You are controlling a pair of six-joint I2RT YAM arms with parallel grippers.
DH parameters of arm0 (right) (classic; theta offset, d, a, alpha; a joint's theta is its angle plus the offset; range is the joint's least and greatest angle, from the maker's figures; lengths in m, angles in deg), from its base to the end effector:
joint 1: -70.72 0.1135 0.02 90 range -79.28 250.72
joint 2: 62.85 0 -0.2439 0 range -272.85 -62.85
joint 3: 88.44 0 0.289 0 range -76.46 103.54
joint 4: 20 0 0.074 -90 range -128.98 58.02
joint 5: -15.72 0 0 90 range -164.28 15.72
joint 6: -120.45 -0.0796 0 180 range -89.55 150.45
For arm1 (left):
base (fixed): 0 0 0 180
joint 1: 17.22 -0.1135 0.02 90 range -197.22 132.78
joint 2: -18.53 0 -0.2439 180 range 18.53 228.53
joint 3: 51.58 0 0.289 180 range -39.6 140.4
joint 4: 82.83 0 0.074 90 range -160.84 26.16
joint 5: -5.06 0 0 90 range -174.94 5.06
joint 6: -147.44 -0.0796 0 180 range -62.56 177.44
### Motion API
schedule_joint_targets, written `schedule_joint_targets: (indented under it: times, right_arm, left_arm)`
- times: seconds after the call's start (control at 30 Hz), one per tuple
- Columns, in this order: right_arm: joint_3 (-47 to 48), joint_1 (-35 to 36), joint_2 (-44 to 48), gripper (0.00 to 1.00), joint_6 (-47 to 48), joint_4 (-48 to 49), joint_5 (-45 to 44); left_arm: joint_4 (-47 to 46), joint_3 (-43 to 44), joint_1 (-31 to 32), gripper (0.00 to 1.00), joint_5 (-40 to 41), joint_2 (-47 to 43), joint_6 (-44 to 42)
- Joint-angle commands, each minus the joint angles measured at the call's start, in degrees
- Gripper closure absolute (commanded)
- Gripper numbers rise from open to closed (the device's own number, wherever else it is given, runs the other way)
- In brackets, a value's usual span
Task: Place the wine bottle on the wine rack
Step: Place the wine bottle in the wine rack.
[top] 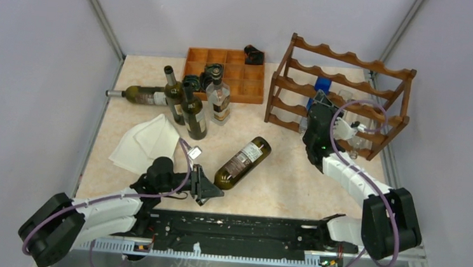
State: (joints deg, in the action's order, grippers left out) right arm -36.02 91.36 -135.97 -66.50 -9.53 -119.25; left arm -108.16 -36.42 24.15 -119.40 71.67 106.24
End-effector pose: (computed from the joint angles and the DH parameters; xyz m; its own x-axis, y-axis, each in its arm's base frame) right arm 0.3453 0.0699 0.2216 0.4186 0.9081 -0.0055 0.1164 -0.0476 0.9921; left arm 0.1486 -0.1909 0.1002 -0.8300 -0.0957 -0.5495 0.5082 0.2761 -0.8158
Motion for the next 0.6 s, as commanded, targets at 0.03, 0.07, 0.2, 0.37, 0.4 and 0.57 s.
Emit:
schedule_joint_targets:
  times: [0.03,0.07,0.2,0.37,0.4,0.57]
  right_arm:
    - [-1.89,2.05,8.41,0.96,2.46,1.01,-2.17]
    - [-2.33,2.3,9.7,0.96,2.48,0.73,-2.26]
    - [-4.31,3.53,12.75,0.97,1.96,-0.77,-2.29]
    - [-6.79,4.17,16.16,0.97,0.55,-2.6,-2.16]
    - [-7.19,4.29,16.76,0.97,0.39,-3.22,-2.14]
    - [-9.41,4.79,20.04,0.96,-0.44,-5.07,-1.71]
  left_arm:
    - [-12.1,2.85,-0.21,1.0,-0.37,3.03,0.05]
    - [-13.34,2.87,-0.04,1.0,-0.11,4.04,0.6]
    - [-16.06,4.66,4.17,1.0,3.96,8.84,0.99]
    - [-16.76,8.68,10.61,1.0,14.22,15.76,0.33]
    - [-16.94,9.54,11.58,1.0,16.27,17.19,0.27]
    - [-16.79,14.99,13.93,1.0,24.12,24.41,-0.13]
